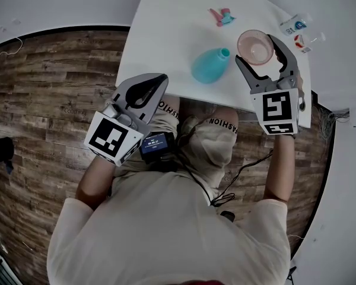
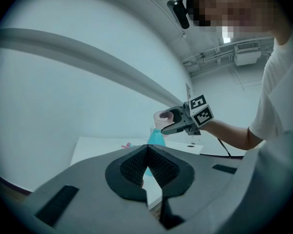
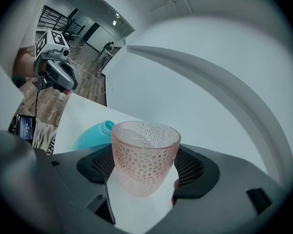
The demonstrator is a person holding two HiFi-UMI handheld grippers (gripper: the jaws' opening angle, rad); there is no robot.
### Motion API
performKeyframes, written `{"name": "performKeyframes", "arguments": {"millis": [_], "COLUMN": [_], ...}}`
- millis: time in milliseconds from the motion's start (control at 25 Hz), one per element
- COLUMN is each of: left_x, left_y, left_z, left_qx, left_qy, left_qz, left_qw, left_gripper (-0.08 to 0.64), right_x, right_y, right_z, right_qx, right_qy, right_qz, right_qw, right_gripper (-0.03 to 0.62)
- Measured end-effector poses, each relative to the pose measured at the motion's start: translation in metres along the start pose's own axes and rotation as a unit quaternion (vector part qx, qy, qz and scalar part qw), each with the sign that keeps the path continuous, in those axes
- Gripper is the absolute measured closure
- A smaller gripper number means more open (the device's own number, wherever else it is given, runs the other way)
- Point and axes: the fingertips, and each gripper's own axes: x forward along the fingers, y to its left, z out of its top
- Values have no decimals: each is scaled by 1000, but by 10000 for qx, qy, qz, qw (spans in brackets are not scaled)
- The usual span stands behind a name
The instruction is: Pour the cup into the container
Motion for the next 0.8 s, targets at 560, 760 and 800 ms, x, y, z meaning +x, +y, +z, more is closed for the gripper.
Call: {"name": "performKeyframes", "arguments": {"millis": [560, 760, 800], "left_x": [-2, -5, -5], "left_y": [4, 5, 5], "left_z": [-4, -6, -7], "left_qx": [-21, -34, -32], "left_qy": [49, 64, 69], "left_qz": [59, 88, 91], "left_qw": [10000, 9999, 9999], "left_gripper": [549, 550, 550], "right_x": [6, 7, 7], "right_y": [0, 0, 1], "right_z": [3, 3, 3], "right_qx": [-296, -406, -425], "right_qy": [114, 170, 176], "right_qz": [-78, -117, -119], "right_qw": [9995, 9990, 9989], "right_gripper": [224, 224, 224]}}
